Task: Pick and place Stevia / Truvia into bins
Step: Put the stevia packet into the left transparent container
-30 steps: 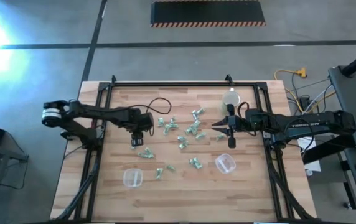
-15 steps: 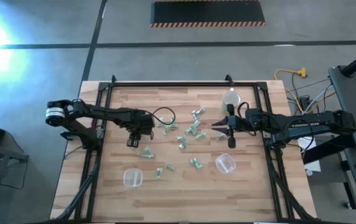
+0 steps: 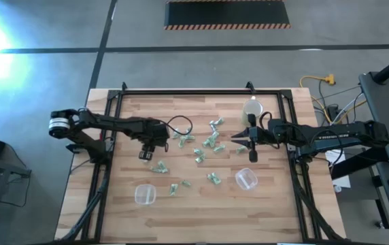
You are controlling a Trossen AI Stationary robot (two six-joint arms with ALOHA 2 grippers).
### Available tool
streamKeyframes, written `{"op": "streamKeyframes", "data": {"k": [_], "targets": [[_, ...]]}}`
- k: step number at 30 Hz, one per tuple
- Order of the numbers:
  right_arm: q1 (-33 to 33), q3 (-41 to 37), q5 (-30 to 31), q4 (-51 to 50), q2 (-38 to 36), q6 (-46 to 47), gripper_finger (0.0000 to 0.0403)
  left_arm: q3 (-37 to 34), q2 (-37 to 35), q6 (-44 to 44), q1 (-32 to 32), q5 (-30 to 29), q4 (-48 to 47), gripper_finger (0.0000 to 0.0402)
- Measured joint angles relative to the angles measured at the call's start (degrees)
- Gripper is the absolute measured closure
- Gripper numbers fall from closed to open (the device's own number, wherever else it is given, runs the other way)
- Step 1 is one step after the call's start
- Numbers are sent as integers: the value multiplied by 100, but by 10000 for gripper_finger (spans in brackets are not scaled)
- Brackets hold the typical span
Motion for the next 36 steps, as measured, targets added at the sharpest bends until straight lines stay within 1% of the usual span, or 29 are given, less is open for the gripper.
{"op": "streamKeyframes", "data": {"k": [6,13,15,19,21,24,26,30,36], "targets": [[0,-12,1,0,0,-56,346,117,-56,-1038,80,1,-272,253],[-1,-17,2,11,0,3,346,40,-43,-2109,396,149,-187,253],[-1,-17,2,23,0,35,346,12,-37,-2082,483,153,-241,253],[-2,-21,1,39,0,76,346,-14,-39,-1204,477,149,-395,253],[-1,-24,0,39,0,76,346,-16,-40,-1053,474,85,-452,253],[-1,-24,1,39,0,75,346,-60,-42,-1068,491,-16,-534,253],[0,-24,0,39,0,73,346,-93,-42,-1231,492,-16,-479,253],[-2,-35,2,42,2,49,346,-136,-3,-1484,490,250,-376,253],[0,-35,0,44,2,51,346,-139,320,-1516,477,314,-15,253]]}}
